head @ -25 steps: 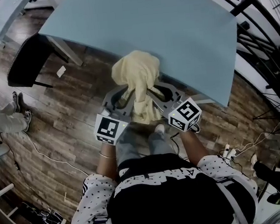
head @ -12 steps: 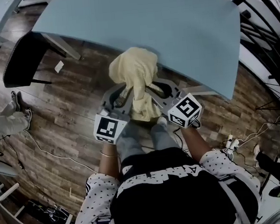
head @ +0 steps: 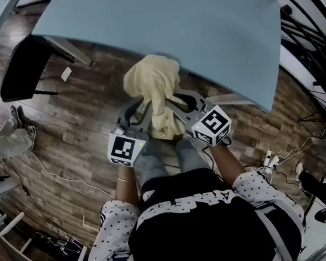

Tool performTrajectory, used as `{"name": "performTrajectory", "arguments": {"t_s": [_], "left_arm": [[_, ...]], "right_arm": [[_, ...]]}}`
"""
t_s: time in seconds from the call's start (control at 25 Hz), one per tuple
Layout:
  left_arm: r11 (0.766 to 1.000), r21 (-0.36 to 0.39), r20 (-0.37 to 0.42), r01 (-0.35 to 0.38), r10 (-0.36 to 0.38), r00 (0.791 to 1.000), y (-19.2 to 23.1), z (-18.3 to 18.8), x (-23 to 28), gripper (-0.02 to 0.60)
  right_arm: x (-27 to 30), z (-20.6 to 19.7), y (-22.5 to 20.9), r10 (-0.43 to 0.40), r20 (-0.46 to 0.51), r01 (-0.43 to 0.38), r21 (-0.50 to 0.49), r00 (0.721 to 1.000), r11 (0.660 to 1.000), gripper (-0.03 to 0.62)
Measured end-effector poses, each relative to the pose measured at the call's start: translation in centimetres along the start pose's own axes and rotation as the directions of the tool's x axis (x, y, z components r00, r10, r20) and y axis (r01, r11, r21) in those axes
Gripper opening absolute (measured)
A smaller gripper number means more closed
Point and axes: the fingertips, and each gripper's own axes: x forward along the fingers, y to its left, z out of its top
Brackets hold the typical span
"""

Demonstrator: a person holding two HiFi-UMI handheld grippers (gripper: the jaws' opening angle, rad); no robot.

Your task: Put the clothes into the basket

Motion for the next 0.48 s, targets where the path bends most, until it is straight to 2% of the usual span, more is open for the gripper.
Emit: {"name": "performTrajectory", "arguments": {"t_s": [0.48], "left_arm": [[1.0, -0.019, -0.039, 0.024, -0.025, 0.999, -0.2, -2.4, 0.6, 0.075]], "right_arm": [[0.4, -2.4, -0.4, 0.006, -0.044, -0.005, 0.014, 0.999, 1.0, 0.08]]}}
